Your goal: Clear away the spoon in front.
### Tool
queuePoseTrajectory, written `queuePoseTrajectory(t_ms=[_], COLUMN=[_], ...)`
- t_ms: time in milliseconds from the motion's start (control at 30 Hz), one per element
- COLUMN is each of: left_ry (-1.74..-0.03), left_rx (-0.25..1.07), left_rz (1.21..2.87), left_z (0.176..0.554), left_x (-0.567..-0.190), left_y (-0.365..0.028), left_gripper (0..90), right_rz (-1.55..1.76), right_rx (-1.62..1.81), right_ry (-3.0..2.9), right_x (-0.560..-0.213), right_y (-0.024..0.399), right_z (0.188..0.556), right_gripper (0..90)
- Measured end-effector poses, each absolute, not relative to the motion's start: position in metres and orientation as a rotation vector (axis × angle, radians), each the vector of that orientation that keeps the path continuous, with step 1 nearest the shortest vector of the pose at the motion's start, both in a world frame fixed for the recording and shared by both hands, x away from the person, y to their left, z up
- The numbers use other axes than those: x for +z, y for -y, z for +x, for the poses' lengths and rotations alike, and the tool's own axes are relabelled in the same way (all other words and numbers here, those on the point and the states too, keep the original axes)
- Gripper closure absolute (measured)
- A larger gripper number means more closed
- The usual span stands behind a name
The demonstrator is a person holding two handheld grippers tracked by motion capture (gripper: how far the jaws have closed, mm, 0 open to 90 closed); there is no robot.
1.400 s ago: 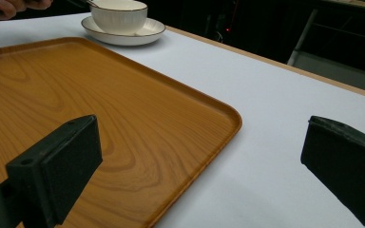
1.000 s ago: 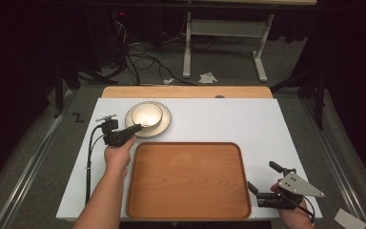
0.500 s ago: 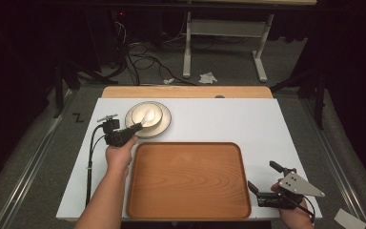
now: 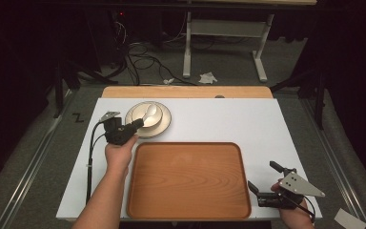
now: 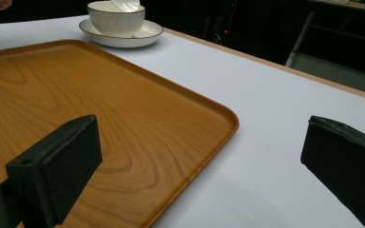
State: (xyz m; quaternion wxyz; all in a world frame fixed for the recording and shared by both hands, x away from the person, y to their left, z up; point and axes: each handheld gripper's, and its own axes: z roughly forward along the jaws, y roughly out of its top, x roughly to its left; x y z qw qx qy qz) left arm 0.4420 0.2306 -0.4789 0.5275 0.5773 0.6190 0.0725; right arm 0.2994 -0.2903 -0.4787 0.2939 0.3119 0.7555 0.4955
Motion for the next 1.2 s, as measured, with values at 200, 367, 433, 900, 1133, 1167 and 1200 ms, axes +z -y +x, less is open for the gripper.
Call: queuePoseTrajectory(t_ms=[200,367,433,900,1133,1167,1200], left_ry=[-1.449,-1.393,-1.358,-1.174,-1.082,-1.074,-1.068], left_rx=[0.210,0.280,0.307,0.449,0.452,0.449,0.447], left_rz=[1.389,1.433,1.446,1.536,1.579,1.582,1.587], left_z=[0.440,0.437,0.434,0.396,0.364,0.360,0.355], left_x=[-0.476,-0.465,-0.458,-0.431,-0.436,-0.438,-0.441], left_y=[-0.231,-0.223,-0.221,-0.219,-0.215,-0.215,-0.215], left_gripper=[85.6,85.6,85.7,85.6,85.7,85.7,85.7], right_rz=[0.830,0.836,0.834,0.839,0.824,0.823,0.833], right_rx=[1.319,1.323,1.319,1.322,1.317,1.317,1.317], right_ry=[-2.013,-2.009,-2.012,-2.017,-2.024,-2.024,-2.020], right_x=[-0.479,-0.479,-0.479,-0.480,-0.481,-0.481,-0.481], right_y=[0.290,0.290,0.291,0.291,0.290,0.290,0.289], right_z=[0.300,0.300,0.299,0.299,0.298,0.298,0.298], right_gripper=[0.7,0.7,0.7,0.7,0.7,0.7,0.7])
